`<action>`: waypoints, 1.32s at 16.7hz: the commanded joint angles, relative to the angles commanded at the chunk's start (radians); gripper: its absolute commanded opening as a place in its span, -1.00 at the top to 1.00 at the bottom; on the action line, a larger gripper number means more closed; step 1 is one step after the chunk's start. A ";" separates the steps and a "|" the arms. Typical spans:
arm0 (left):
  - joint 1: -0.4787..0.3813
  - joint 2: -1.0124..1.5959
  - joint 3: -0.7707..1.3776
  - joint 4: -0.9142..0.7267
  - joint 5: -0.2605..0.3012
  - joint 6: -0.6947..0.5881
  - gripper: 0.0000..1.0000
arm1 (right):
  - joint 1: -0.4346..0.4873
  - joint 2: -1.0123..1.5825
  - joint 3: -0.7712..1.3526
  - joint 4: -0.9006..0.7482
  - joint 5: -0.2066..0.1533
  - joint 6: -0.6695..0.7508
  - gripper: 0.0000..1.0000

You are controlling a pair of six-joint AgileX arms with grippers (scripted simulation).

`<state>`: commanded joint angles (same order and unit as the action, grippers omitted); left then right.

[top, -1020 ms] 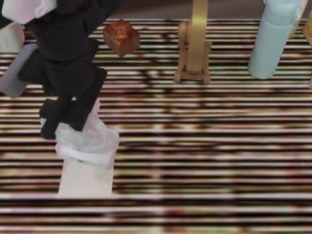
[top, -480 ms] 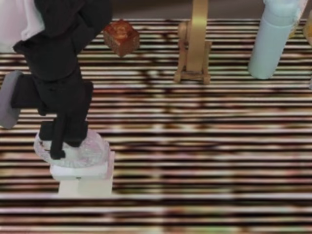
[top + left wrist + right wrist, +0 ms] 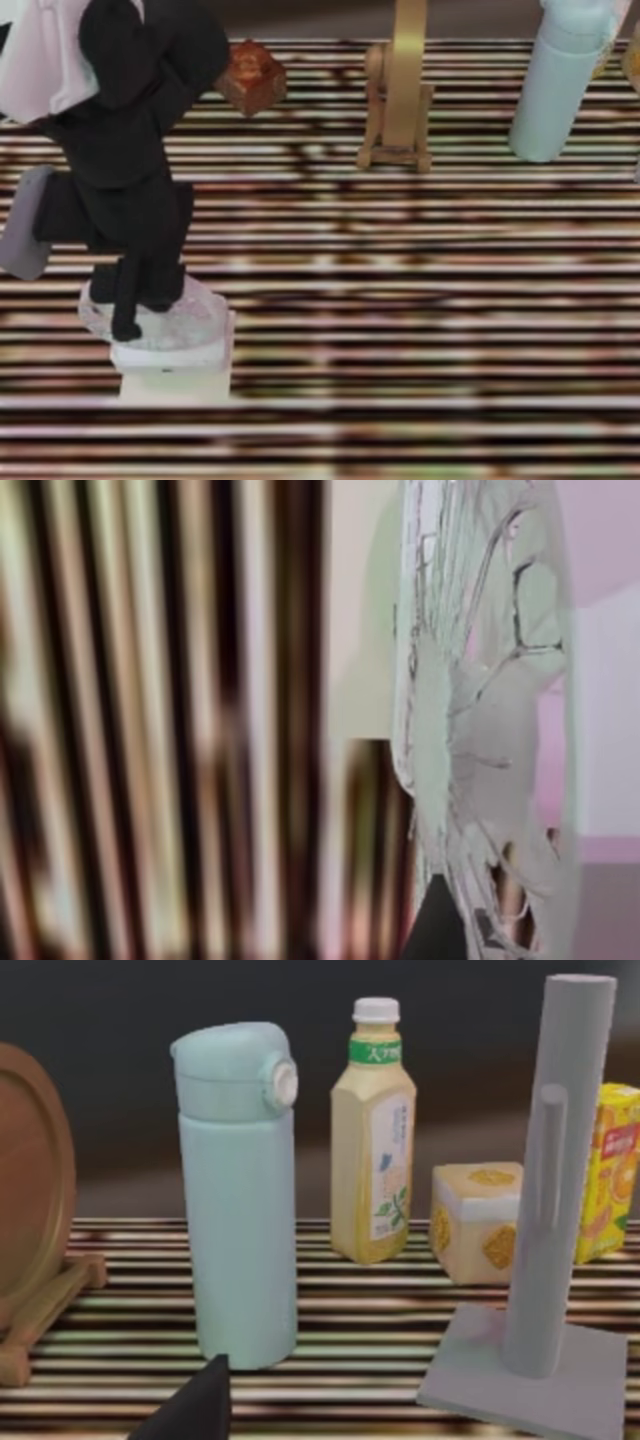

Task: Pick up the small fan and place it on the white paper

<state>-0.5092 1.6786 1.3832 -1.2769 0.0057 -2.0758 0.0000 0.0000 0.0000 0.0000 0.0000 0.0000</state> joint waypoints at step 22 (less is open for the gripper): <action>0.003 0.006 -0.038 0.032 0.002 0.003 -1.00 | 0.000 0.000 0.000 0.000 0.000 0.000 -1.00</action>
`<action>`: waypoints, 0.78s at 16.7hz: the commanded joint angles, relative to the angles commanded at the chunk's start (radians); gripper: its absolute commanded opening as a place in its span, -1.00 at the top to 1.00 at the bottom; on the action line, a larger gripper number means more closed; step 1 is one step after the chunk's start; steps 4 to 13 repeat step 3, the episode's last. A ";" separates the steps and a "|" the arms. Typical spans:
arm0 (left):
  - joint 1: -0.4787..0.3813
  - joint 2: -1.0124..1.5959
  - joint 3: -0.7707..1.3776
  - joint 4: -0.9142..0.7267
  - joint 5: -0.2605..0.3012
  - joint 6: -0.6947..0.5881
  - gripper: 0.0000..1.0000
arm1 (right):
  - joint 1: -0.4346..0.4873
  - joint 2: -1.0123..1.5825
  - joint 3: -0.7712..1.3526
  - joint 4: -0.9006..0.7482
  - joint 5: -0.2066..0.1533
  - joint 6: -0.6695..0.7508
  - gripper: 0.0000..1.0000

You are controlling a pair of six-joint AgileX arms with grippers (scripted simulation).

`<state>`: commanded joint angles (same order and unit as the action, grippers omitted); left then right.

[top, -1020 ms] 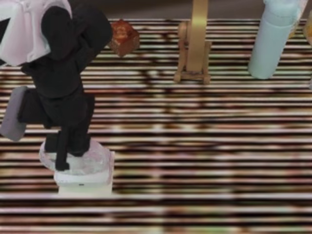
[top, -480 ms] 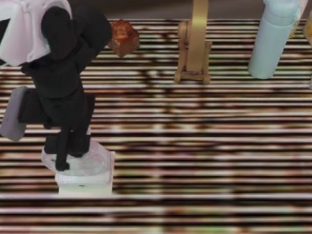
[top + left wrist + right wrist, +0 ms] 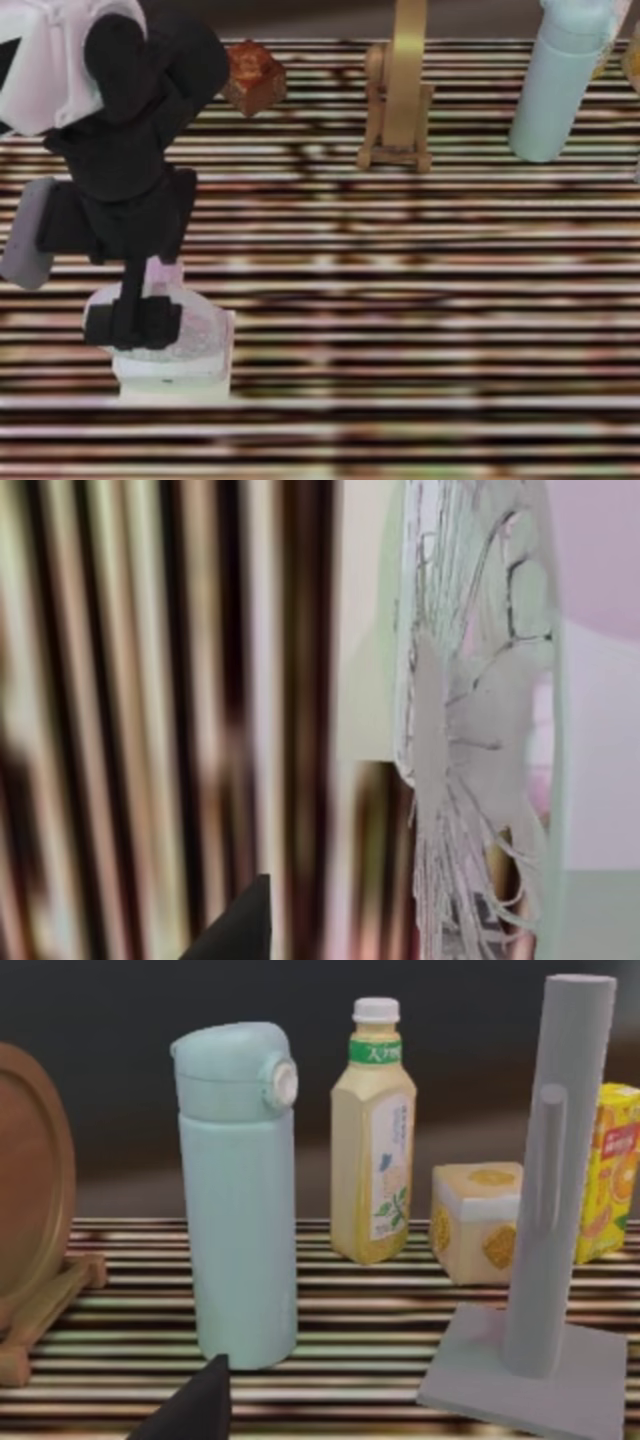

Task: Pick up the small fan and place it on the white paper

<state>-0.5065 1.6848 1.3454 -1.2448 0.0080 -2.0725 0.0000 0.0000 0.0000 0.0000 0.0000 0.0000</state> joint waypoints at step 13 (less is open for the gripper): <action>0.000 0.000 0.000 0.000 0.000 0.000 -1.00 | 0.000 0.000 0.000 0.000 0.000 0.000 -1.00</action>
